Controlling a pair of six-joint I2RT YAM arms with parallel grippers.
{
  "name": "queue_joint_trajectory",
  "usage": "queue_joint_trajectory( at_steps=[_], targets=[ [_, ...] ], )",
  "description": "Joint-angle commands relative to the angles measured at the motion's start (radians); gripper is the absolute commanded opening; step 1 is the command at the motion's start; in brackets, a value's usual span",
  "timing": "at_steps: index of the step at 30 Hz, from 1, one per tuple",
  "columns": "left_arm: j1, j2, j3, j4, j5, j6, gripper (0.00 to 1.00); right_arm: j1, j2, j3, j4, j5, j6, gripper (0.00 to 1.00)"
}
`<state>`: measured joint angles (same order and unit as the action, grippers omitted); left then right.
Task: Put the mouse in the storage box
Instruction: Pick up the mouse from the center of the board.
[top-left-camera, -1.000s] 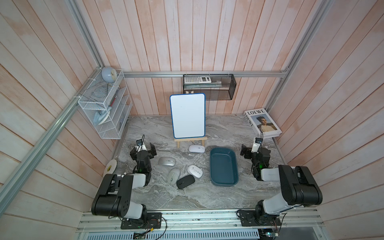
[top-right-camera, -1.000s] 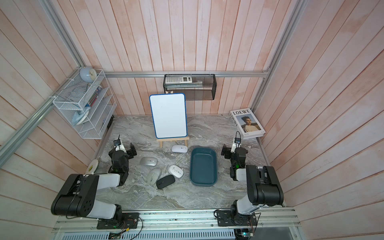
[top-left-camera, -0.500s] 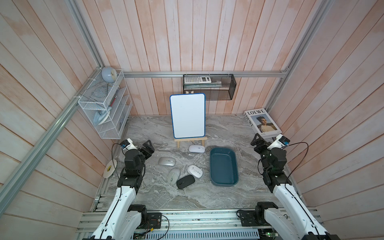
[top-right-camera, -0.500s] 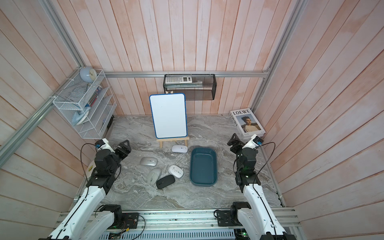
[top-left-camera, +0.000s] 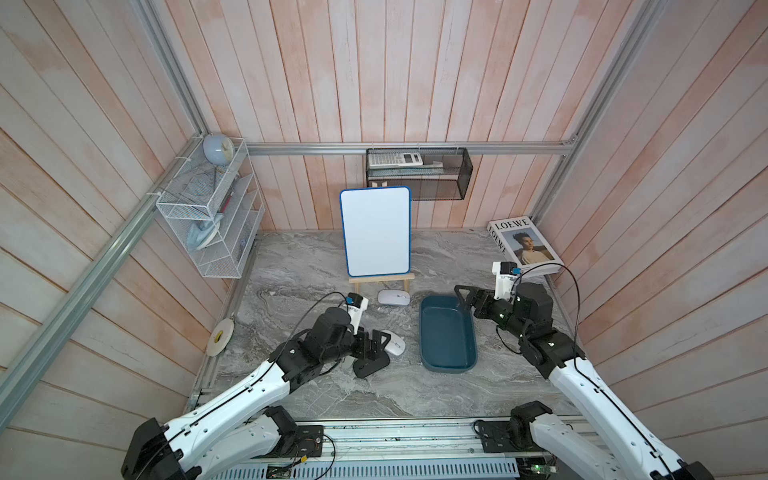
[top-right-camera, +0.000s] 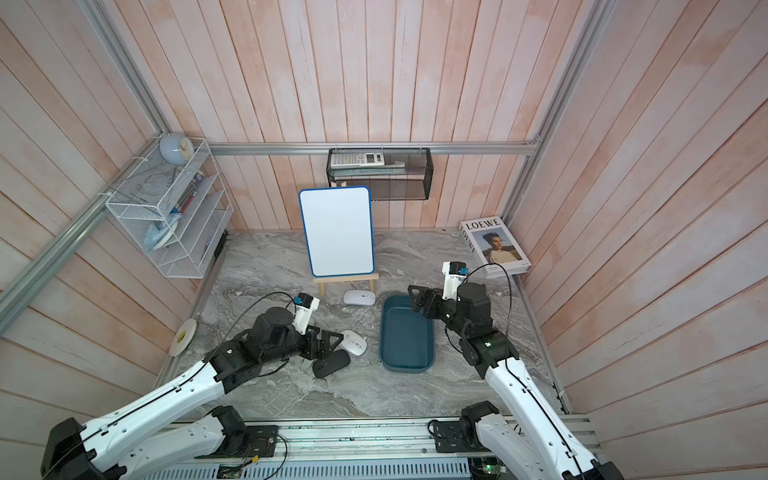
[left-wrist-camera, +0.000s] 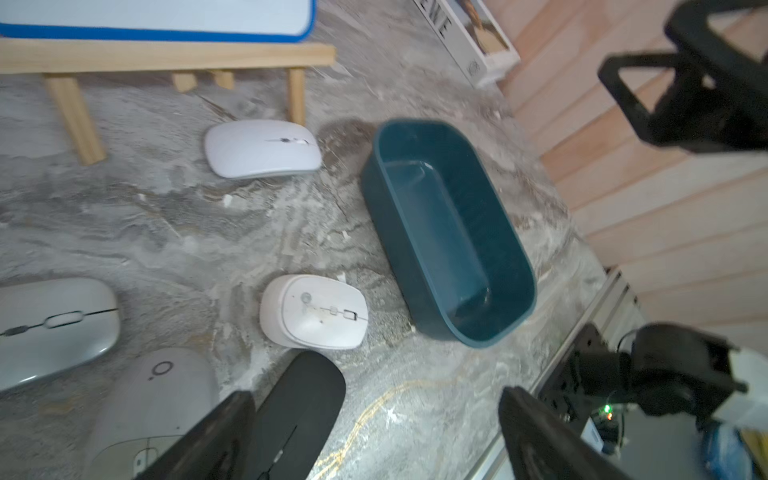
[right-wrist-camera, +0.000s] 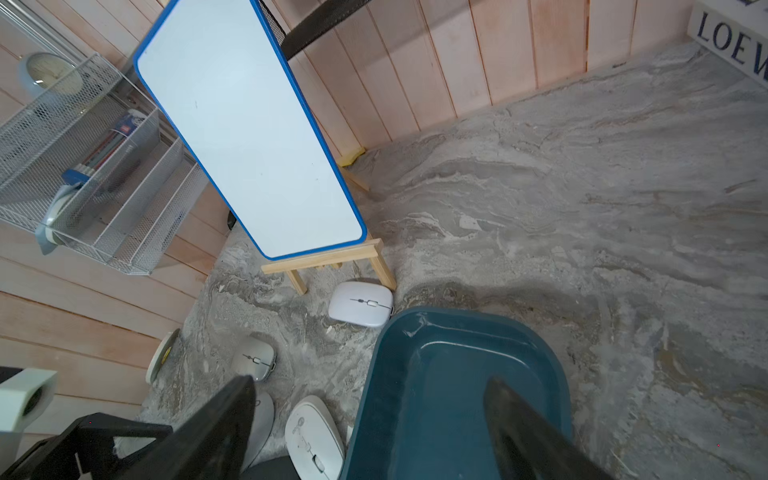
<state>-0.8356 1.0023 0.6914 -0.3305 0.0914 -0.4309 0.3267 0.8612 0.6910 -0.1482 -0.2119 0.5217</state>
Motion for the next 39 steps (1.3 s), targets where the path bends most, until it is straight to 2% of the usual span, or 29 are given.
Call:
queue_joint_trajectory(
  at_steps=[1, 3, 5, 8, 11, 14, 19, 23, 34, 39],
  targets=[
    [-0.109, 0.123, 0.100, -0.091, -0.186, 0.290, 0.98, 0.005, 0.001, 0.011, -0.077, 0.012, -0.022, 0.89],
    [-0.139, 0.241, 0.204, -0.208, -0.271, 0.385, 0.97, 0.004, -0.002, 0.015, -0.083, 0.036, -0.020, 0.89],
    [-0.143, 0.325, 0.274, -0.302, -0.296, 0.430, 0.96, 0.005, -0.007, 0.011, -0.079, 0.046, -0.015, 0.89],
    [-0.142, 0.372, 0.265, -0.329, -0.270, 0.482, 0.97, 0.004, -0.009, 0.010, -0.085, 0.071, -0.011, 0.90],
    [-0.142, 0.361, 0.212, -0.320, -0.245, 0.494, 0.98, 0.005, -0.017, 0.007, -0.099, 0.091, -0.018, 0.90],
    [-0.142, 0.356, 0.172, -0.321, -0.242, 0.465, 1.00, 0.003, -0.029, -0.006, -0.110, 0.108, -0.014, 0.90],
    [-0.143, 0.436, 0.176, -0.323, -0.229, 0.419, 1.00, 0.004, -0.027, -0.013, -0.114, 0.112, -0.023, 0.90],
    [-0.143, 0.496, 0.179, -0.303, -0.282, 0.414, 1.00, 0.003, -0.017, -0.009, -0.109, 0.105, -0.014, 0.90],
    [-0.123, 0.599, 0.228, -0.346, -0.262, 0.405, 1.00, 0.002, 0.006, 0.014, -0.114, 0.111, -0.023, 0.90],
    [-0.117, 0.668, 0.269, -0.383, -0.167, 0.411, 1.00, 0.002, 0.027, 0.039, -0.119, 0.103, -0.023, 0.90]
  ],
)
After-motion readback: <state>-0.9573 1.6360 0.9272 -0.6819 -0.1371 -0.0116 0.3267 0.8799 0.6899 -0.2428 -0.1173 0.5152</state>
